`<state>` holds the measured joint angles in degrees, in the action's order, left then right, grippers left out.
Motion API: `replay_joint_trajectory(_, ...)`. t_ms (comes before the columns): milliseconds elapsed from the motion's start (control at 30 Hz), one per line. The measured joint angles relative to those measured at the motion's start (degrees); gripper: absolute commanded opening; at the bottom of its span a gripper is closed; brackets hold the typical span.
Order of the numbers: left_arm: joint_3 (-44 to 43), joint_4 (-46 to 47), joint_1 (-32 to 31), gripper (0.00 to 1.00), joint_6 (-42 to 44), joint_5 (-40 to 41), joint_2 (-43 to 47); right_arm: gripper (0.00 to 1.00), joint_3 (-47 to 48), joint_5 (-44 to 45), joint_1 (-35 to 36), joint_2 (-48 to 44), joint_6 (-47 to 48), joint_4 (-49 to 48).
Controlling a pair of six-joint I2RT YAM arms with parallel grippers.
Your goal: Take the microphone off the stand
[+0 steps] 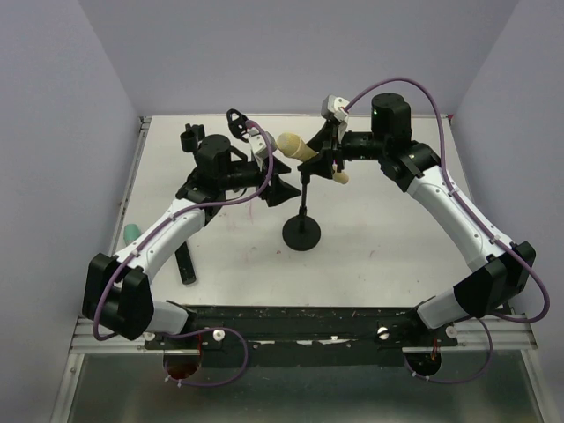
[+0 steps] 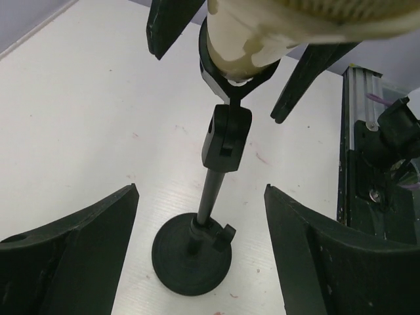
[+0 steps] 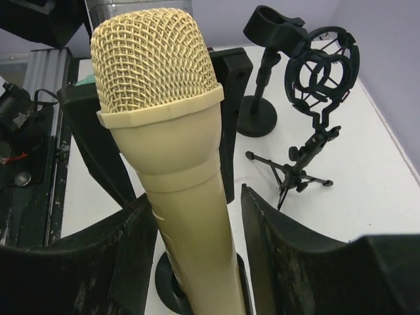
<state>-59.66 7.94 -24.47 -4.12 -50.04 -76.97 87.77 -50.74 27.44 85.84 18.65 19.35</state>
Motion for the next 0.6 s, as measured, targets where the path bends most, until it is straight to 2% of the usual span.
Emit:
replay_joint_trajectory(200, 0.0, 5.16, -0.5, 0.79, -1.68, -1.09, -2.75, 0.5, 0.07, 0.66, 0.0, 0.02, -0.81, -0.11)
replay_joint_trajectory(333, 0.0, 9.42, -1.55, 0.69, -4.26, -1.07, -4.2, 0.45, 0.07, 1.51, -0.02, 0.04, -1.14, -0.46)
replay_joint_trajectory(600, 0.55, 17.35, -2.23, 0.51, -9.81, -1.09, -6.78, 0.29, 0.26, 3.87, -0.07, 0.04, -1.29, -0.7)
